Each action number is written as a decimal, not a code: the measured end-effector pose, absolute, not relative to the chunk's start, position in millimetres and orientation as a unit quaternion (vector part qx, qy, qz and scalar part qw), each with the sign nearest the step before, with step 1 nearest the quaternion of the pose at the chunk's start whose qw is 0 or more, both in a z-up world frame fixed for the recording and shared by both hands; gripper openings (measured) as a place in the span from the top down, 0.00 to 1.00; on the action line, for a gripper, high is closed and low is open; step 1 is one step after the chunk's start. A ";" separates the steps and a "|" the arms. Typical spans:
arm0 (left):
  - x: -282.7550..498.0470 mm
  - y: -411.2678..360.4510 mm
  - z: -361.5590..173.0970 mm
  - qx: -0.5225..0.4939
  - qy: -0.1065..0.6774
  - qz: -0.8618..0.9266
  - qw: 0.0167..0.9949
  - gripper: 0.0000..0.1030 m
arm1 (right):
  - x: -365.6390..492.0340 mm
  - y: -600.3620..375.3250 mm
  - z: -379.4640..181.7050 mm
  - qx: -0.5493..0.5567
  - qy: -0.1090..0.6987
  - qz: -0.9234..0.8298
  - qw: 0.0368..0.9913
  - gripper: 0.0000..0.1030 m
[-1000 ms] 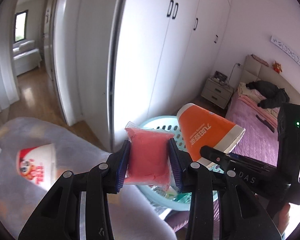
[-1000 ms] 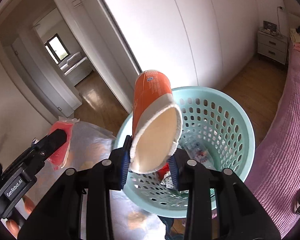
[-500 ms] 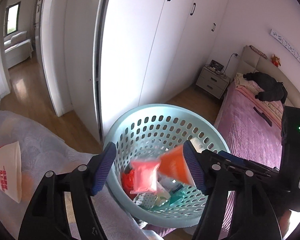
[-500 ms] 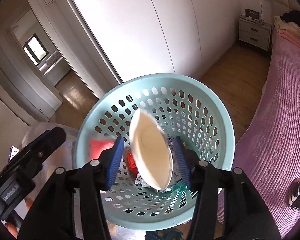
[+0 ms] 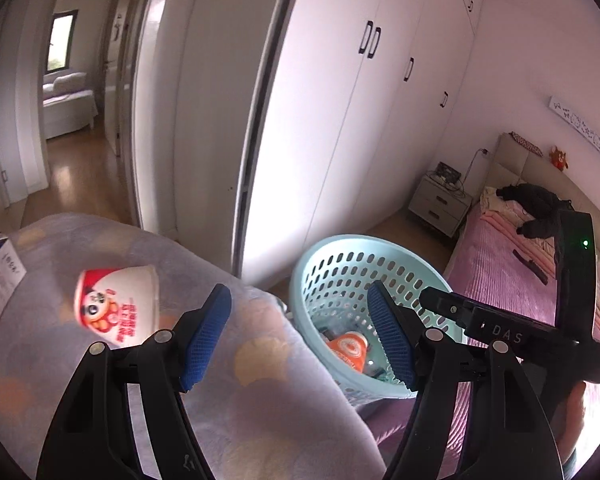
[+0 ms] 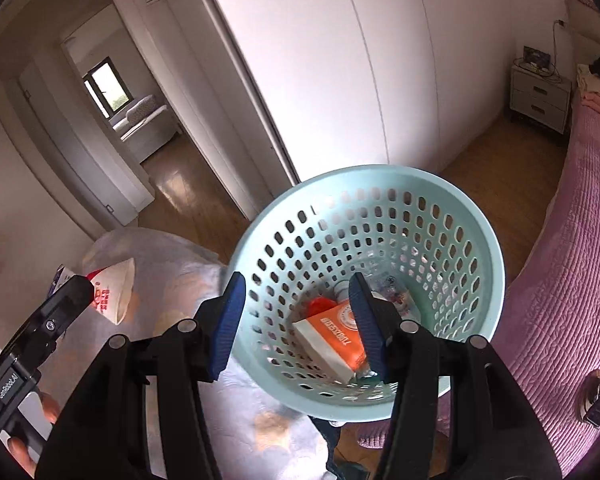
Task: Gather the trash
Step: 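Grasp the blue milk carton with the left tool while the right tool grasps the panda paper cup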
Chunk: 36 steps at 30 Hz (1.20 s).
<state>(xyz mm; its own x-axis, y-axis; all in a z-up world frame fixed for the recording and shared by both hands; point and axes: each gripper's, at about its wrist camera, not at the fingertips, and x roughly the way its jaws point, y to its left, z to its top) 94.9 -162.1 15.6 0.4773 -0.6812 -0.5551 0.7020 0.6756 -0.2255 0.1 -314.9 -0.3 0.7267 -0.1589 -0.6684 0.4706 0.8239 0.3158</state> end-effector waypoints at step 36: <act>263.5 50.9 -10.3 0.080 0.361 -0.136 0.919 0.43 | 190.4 -133.9 -40.9 0.130 0.413 0.007 0.901 0.28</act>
